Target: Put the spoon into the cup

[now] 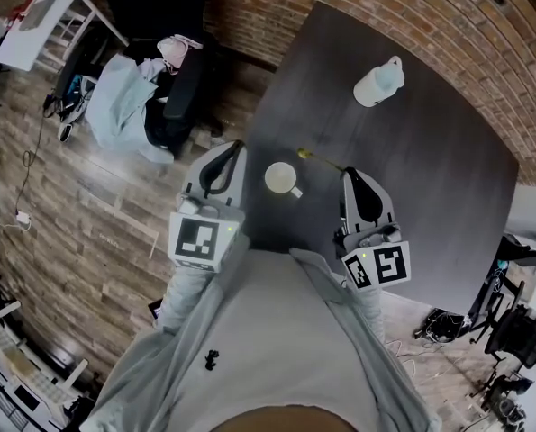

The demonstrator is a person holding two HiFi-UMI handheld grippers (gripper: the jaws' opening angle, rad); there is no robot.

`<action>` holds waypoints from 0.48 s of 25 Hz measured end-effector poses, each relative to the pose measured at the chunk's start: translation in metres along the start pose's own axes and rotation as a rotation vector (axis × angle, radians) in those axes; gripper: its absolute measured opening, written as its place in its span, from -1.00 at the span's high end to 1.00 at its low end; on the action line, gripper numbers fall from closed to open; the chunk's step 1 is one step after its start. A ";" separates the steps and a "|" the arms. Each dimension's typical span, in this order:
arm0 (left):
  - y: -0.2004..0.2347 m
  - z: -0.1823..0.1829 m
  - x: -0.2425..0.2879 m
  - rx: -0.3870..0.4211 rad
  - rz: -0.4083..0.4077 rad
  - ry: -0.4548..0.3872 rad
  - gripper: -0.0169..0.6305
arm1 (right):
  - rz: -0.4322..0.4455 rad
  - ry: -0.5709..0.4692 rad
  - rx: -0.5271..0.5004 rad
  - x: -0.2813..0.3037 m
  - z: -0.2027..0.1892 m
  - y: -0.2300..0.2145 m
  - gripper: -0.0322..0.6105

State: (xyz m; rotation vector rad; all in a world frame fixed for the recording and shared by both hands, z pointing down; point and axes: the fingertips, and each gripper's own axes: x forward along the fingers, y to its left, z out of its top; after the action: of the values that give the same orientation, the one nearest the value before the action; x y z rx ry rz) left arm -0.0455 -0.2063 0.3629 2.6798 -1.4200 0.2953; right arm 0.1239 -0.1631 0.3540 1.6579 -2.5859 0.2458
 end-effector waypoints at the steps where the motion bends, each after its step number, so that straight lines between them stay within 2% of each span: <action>1: 0.000 -0.002 0.000 -0.004 0.000 0.005 0.88 | 0.006 0.010 0.004 0.001 -0.004 0.002 0.84; 5: 0.001 -0.009 0.000 0.003 -0.011 0.016 0.88 | 0.038 0.056 0.023 0.007 -0.020 0.013 0.84; 12: 0.005 -0.023 -0.003 -0.045 -0.008 0.056 0.88 | 0.100 0.147 0.051 0.020 -0.054 0.034 0.84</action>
State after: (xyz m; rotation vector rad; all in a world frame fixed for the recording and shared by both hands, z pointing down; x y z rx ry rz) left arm -0.0545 -0.2026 0.3848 2.6195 -1.3829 0.3302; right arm 0.0828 -0.1586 0.4061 1.4659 -2.5753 0.4259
